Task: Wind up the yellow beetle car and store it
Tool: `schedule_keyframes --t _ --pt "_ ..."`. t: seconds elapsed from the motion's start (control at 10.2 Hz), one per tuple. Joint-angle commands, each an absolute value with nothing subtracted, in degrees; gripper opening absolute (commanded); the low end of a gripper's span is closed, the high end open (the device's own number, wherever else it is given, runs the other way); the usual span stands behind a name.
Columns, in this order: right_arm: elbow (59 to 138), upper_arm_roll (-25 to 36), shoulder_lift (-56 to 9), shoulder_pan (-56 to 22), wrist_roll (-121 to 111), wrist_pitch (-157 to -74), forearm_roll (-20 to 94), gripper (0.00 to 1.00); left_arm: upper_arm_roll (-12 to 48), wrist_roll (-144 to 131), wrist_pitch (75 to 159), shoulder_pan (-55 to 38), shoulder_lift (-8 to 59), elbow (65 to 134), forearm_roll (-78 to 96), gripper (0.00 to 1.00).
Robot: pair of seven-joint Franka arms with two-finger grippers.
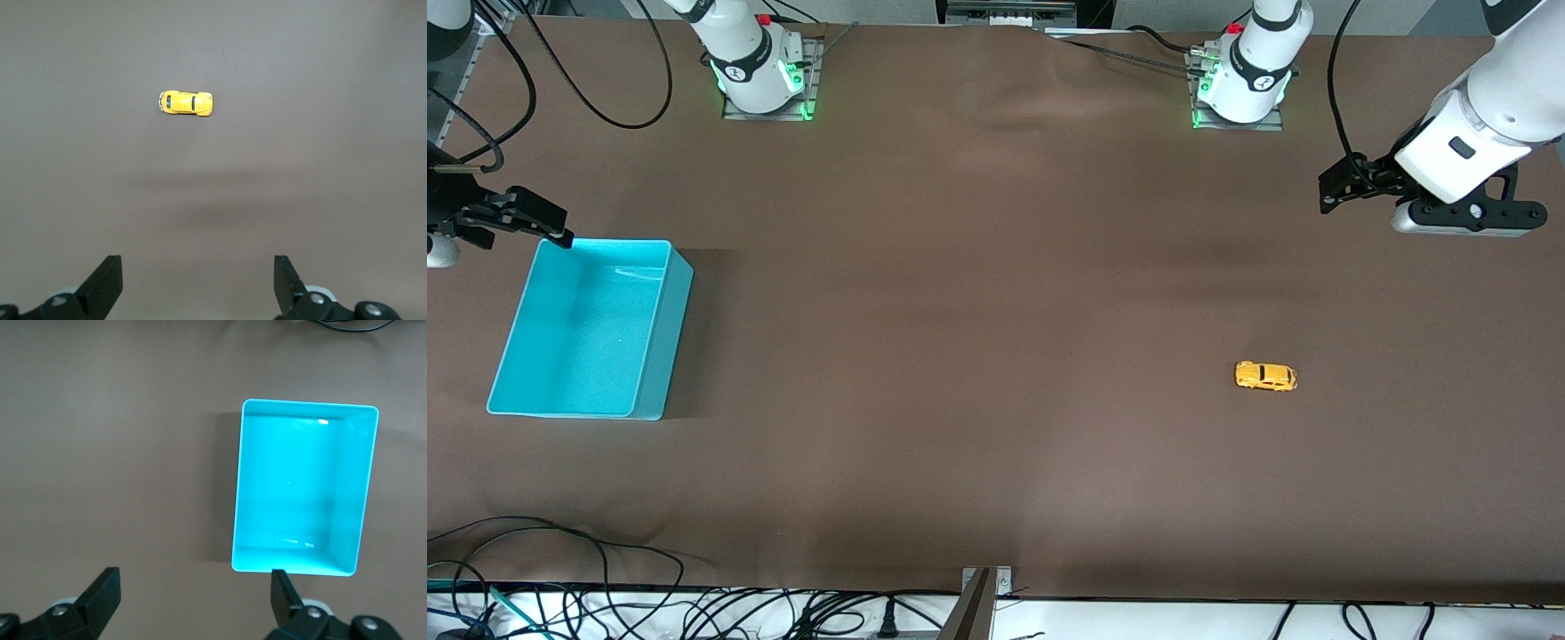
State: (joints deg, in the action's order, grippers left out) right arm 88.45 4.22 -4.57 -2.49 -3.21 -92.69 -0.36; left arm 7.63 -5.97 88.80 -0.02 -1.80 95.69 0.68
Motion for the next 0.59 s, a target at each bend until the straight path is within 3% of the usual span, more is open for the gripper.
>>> schedule_keyframes --t 0.0,0.49 --pt "88.3 4.2 -3.7 -2.6 -0.4 -91.2 -0.1 1.00 6.9 -4.1 87.1 0.2 -0.7 93.5 1.4 1.00" --pt "87.5 4.0 -4.1 -3.1 0.9 -90.4 -0.1 1.00 6.9 -4.1 87.1 0.2 -0.7 93.4 1.1 1.00"
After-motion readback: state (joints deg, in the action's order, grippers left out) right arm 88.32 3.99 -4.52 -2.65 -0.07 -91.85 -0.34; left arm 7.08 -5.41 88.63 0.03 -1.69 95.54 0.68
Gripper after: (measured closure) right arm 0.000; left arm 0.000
